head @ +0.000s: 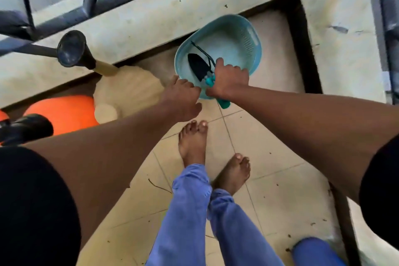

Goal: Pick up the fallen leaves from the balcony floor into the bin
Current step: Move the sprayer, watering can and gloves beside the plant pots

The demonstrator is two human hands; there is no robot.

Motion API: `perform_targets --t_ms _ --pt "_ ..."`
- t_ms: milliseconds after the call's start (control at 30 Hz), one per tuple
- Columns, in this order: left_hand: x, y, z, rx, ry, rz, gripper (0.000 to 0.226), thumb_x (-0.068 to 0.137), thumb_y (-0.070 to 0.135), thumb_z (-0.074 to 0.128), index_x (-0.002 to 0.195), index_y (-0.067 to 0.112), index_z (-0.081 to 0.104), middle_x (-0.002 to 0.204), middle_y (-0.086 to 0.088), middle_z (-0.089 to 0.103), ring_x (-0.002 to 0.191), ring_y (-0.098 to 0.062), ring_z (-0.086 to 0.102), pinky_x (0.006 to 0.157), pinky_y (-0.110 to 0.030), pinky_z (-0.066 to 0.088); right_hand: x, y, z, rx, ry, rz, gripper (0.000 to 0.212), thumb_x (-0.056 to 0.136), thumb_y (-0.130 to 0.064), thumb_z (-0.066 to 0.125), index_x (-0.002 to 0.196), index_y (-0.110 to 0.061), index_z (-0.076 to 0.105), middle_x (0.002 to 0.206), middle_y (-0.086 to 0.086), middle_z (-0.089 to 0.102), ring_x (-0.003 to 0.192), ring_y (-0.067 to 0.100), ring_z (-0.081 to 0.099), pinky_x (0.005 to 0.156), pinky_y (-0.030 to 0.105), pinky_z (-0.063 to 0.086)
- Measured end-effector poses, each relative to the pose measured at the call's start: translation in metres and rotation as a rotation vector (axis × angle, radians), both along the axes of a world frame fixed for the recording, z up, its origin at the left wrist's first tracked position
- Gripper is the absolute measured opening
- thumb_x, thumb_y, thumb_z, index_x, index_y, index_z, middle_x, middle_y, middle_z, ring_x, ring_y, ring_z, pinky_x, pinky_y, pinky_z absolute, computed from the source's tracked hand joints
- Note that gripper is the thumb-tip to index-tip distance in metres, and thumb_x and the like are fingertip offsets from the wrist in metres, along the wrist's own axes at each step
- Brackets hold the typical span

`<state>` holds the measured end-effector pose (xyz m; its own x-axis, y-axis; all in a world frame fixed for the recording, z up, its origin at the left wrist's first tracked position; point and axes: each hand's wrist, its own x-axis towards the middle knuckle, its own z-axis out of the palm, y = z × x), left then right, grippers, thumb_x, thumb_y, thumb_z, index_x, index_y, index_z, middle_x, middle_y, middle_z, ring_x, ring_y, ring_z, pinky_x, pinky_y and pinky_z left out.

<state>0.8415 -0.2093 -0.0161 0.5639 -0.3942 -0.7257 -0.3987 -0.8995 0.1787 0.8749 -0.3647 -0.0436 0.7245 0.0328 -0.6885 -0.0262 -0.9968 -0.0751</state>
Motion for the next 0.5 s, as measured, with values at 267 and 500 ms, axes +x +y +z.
perform_targets --t_ms 267,500 --pt "0.002 0.004 -0.003 -0.019 0.036 0.047 0.051 0.096 0.044 0.052 0.139 0.018 0.055 0.137 -0.008 0.060 0.138 -0.026 0.044 0.125 -0.048 0.010 0.009 -0.003 0.009 -0.083 0.047 0.068 0.070 0.070 -0.049 0.077 0.121 -0.017 0.042 0.090 0.003 0.057 0.089 0.028 0.062 0.073 0.038 0.041" --pt "0.000 0.001 -0.007 -0.016 0.037 0.040 0.051 0.095 0.045 0.050 0.140 0.020 0.054 0.138 -0.006 0.060 0.140 -0.026 0.042 0.126 -0.050 0.008 0.015 0.004 0.009 -0.129 0.109 0.079 0.061 0.074 -0.050 0.073 0.118 -0.014 0.051 0.094 0.003 0.060 0.093 0.027 0.065 0.084 0.039 0.053"
